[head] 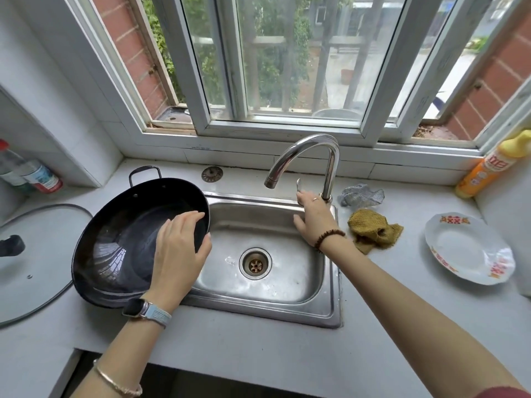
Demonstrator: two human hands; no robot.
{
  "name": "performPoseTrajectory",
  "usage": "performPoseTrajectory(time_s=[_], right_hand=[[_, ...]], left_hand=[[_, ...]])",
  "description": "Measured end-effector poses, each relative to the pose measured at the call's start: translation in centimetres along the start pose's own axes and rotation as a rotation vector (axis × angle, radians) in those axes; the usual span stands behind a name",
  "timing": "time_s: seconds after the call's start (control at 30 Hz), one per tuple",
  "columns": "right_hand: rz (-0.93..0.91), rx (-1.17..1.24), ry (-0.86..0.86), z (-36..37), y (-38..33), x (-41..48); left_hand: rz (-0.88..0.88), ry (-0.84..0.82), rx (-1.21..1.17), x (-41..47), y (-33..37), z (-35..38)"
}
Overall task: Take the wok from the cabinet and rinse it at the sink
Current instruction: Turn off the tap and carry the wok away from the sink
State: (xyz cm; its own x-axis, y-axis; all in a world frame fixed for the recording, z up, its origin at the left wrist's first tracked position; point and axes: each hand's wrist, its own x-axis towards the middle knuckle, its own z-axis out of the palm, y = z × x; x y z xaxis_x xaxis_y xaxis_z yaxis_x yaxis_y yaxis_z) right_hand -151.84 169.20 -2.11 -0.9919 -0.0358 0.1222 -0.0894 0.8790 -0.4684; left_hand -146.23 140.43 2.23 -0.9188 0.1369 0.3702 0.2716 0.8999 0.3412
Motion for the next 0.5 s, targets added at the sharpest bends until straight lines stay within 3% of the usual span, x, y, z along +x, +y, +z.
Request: performPoseTrajectory(time_s=[0.1, 0.23, 0.5], right_hand=[[0.154, 0.256, 0.038, -0.2, -2.6, -2.2], [0.203, 0.495, 0.070, -0.4, -7.4, -5.0], [0.376, 0.752, -0.030, 2.4, -17.6, -9.6]], left_hand=[[-0.058, 0.006, -0.113, -0.9, -0.5, -0.6], [-0.091, 0.019, -0.167, -2.4, -1.9, -1.9], [-0.200, -0.062, -0.320, -7.2, -7.8, -5.0]])
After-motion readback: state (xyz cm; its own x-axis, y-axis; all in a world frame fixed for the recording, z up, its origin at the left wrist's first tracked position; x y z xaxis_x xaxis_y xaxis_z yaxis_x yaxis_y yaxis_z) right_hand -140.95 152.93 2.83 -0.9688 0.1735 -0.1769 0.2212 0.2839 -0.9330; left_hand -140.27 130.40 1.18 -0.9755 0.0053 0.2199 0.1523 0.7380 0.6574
